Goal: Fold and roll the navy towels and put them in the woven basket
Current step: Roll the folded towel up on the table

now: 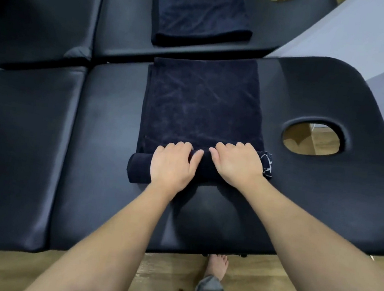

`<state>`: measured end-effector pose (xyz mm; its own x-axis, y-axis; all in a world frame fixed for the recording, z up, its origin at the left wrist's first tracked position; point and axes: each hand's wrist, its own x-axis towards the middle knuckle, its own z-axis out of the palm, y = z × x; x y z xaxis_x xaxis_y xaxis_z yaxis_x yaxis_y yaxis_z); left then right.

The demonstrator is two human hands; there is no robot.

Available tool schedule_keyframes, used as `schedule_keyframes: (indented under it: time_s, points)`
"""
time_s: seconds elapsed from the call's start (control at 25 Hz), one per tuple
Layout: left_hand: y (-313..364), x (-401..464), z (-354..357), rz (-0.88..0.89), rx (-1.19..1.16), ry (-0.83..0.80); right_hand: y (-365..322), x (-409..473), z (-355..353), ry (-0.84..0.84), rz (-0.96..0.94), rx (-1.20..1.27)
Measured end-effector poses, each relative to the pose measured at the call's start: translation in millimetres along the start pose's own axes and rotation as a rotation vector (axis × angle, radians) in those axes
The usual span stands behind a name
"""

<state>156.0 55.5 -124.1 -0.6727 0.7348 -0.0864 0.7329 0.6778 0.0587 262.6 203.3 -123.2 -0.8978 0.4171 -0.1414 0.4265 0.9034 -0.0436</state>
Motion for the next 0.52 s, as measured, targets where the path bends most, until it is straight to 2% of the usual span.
schedule_keyframes:
  time_s: [0.08, 0.16, 0.28, 0.32, 0.44, 0.52]
  points:
    - [4, -21, 11, -0.005, 0.002, 0.122, 8, 17, -9, -0.126, -0.01, 0.15]
    - [9, -29, 19, -0.034, -0.039, 0.199, 13, 32, -21, -0.305, 0.059, 0.299]
    - [7, -12, 17, -0.05, -0.001, 0.193, 13, 36, -23, -0.367, 0.09, 0.363]
    - [4, -2, 14, -0.045, 0.026, 0.169, 12, 33, -19, -0.309, 0.078, 0.338]
    - [0, 24, 1, -0.005, 0.074, 0.046, 3, 11, -5, 0.065, 0.006, 0.099]
    - [0, 42, -6, 0.035, 0.075, -0.058, -4, -4, 6, 0.18, 0.008, -0.025]
